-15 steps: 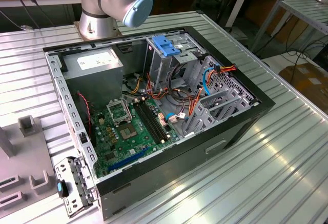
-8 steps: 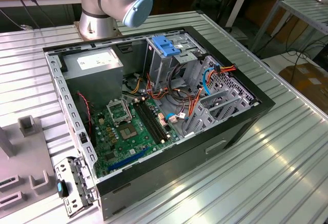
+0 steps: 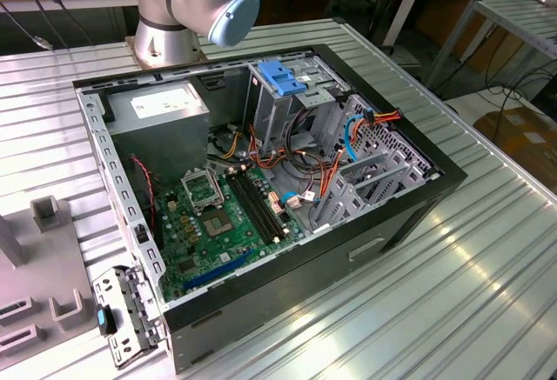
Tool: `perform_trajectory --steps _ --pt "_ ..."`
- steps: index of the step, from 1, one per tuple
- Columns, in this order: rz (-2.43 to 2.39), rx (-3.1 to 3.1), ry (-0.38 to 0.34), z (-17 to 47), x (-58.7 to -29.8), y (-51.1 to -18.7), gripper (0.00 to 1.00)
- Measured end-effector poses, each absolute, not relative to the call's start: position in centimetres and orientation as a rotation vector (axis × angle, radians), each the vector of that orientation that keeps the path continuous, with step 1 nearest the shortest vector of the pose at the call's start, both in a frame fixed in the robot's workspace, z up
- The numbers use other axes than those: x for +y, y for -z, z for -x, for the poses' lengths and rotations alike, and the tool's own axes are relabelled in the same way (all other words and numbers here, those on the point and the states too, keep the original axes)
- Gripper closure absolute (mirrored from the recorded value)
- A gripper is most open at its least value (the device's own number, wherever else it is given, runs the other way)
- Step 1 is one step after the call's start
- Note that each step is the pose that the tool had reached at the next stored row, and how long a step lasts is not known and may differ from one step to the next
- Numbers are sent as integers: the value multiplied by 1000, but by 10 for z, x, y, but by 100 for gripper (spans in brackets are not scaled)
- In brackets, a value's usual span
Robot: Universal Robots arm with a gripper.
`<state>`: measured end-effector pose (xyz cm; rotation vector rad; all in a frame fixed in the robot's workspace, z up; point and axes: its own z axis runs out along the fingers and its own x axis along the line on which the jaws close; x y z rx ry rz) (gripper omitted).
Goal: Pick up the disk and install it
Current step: 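Pick up the disk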
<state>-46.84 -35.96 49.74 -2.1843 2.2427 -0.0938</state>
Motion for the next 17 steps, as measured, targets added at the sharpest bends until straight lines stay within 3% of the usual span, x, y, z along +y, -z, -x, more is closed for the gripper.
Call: perform_trajectory --steps 17 --pt "2184 2243 94 468 -360 -508 63"
